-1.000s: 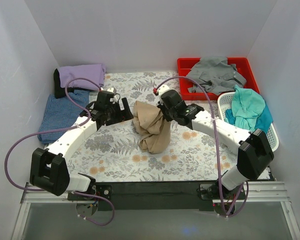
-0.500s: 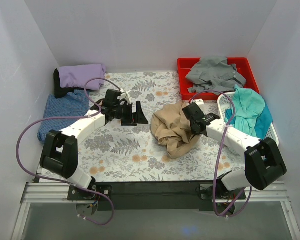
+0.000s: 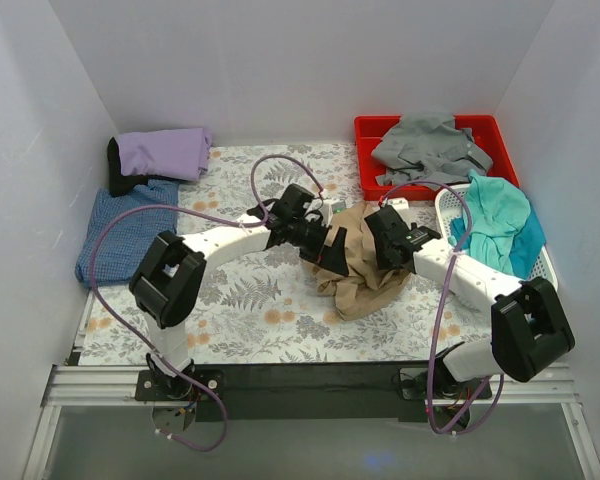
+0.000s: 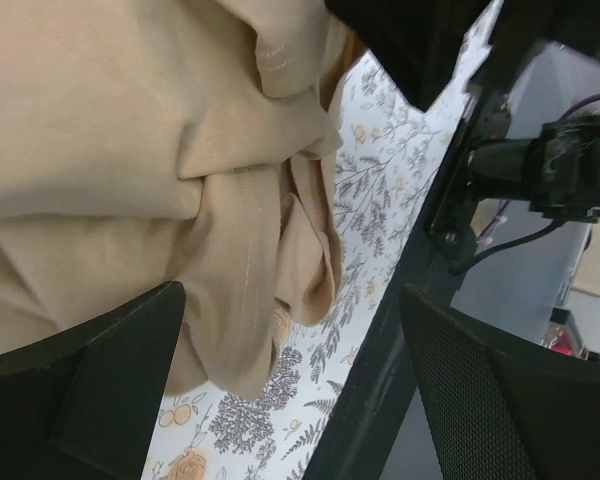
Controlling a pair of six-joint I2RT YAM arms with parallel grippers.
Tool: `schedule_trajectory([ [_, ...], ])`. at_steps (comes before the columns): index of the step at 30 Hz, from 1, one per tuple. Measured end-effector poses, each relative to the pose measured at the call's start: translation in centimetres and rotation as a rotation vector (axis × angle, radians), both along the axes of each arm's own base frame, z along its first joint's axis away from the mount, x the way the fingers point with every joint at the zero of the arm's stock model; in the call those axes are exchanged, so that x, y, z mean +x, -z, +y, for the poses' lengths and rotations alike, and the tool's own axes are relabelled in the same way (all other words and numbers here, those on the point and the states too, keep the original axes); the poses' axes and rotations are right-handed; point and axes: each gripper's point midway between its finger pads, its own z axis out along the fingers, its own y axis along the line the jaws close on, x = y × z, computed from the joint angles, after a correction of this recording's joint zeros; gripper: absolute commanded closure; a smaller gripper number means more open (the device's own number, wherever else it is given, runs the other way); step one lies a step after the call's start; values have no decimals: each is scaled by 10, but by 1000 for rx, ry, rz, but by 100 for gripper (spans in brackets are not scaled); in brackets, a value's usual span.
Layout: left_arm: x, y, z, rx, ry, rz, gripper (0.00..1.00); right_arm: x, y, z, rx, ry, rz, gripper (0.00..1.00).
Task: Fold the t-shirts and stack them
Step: Flatten the tshirt out
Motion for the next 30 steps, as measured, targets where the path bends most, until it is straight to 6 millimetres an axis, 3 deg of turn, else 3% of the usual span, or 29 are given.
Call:
schedule_trajectory([
  [6, -9, 43, -10, 126, 32, 5, 12, 2, -14, -1, 30, 10, -45, 37],
  [10, -2, 57, -12, 193, 12, -38, 16, 6, -24, -3, 55, 22, -83, 36],
  [11, -1, 58, -12, 206, 6, -49, 24, 7, -25, -3, 60, 24, -91, 36],
  [12, 1, 59, -12, 219, 0, -63, 42, 7, -26, -3, 64, 26, -95, 36],
  [13, 3, 59, -12, 229, -4, -77, 87, 7, -26, -4, 67, 27, -97, 36],
  [14, 5, 58, -13, 236, -11, -88, 100, 7, -25, -4, 68, 28, -97, 36],
  [21, 21, 54, -7, 298, -63, -157, 100, 6, -22, -2, 82, 21, -84, 36],
  [24, 28, 40, 3, 318, -111, -193, 100, 7, -21, 2, 97, 7, -83, 36],
  [26, 34, 16, 12, 302, -154, -218, 100, 7, -21, 6, 109, -15, -76, 36],
  [30, 58, -74, 55, 195, -313, -330, 100, 9, -15, 19, 150, -78, -50, 36],
])
